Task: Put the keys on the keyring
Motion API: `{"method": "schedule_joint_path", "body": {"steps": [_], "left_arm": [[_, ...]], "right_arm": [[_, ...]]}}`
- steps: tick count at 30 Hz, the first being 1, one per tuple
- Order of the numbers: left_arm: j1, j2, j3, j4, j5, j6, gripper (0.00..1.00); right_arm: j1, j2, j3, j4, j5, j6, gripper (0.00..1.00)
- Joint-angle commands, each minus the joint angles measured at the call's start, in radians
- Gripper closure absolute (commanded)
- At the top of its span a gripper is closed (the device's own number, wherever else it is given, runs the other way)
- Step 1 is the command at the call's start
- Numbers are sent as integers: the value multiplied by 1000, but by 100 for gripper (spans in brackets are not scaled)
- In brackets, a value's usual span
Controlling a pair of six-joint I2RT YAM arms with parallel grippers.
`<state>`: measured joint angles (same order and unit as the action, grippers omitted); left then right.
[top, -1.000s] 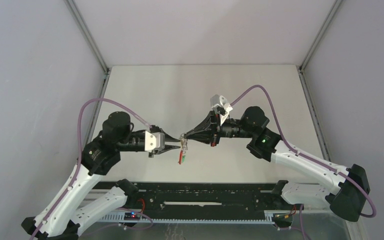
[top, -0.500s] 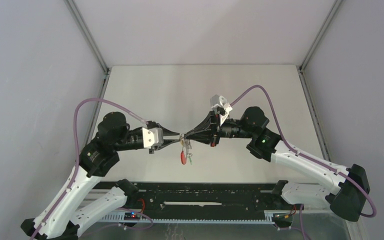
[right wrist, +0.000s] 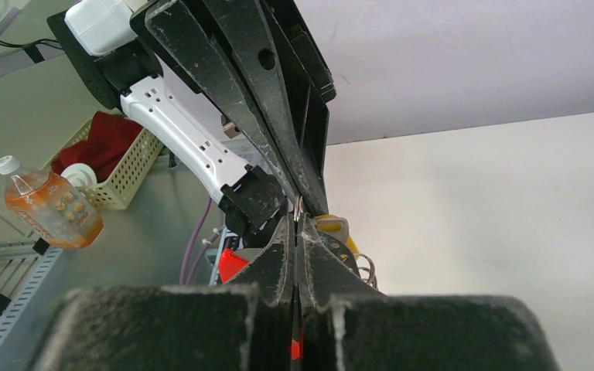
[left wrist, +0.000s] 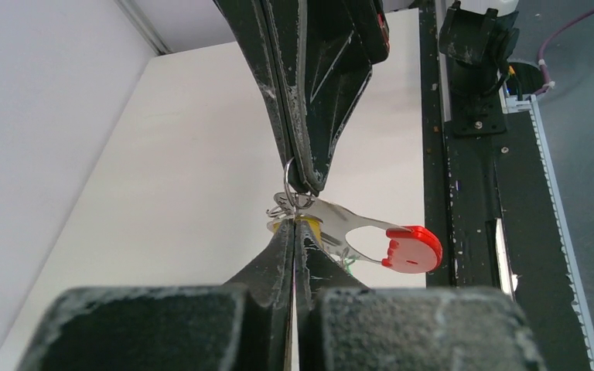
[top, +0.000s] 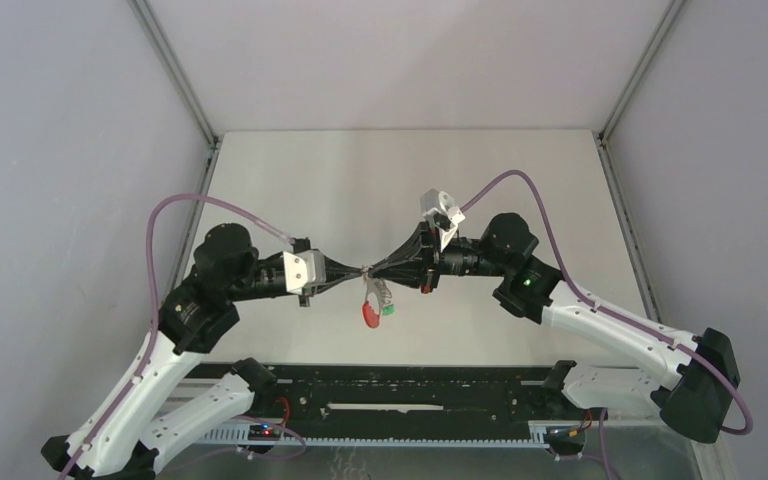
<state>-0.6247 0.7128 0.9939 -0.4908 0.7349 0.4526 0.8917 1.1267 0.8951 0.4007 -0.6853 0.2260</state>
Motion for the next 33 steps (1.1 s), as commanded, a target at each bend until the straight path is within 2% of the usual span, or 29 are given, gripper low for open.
{"method": "schedule_joint_path", "body": {"steps": [1, 13, 14, 15, 16, 17, 23, 29, 31, 33], "left_arm": [[-6, -12, -29, 66, 8, -46, 100], [-14, -40, -65, 78, 28, 1, 100], [-15, -39, -65, 78, 26, 2, 93], [-15, -39, -64, 79, 17, 2, 77], [-15, -38, -65, 77, 4, -5, 57], [-15, -38, -63, 66, -13, -9, 48], [-11, -47, -43, -19, -110, -78, 29], [-1, -18, -56, -27, -37, -363, 1], [-1, -7, -86, 9, -41, -441, 0], [0, 5, -124, 53, -76, -446, 0]], "right_arm": [[6, -6, 7, 29, 13, 8, 100], [7, -4, 7, 20, 20, 13, 100], [6, -5, 7, 19, 20, 13, 100], [6, -6, 7, 21, 21, 15, 100], [5, -7, 7, 24, 23, 16, 100], [1, -9, 7, 25, 26, 16, 100], [-34, -25, 35, -49, 110, -17, 100], [-37, -18, 65, -114, 229, -59, 100], [-37, -17, 65, -108, 246, -58, 100], [-36, -14, 65, -97, 251, -52, 100]]}}
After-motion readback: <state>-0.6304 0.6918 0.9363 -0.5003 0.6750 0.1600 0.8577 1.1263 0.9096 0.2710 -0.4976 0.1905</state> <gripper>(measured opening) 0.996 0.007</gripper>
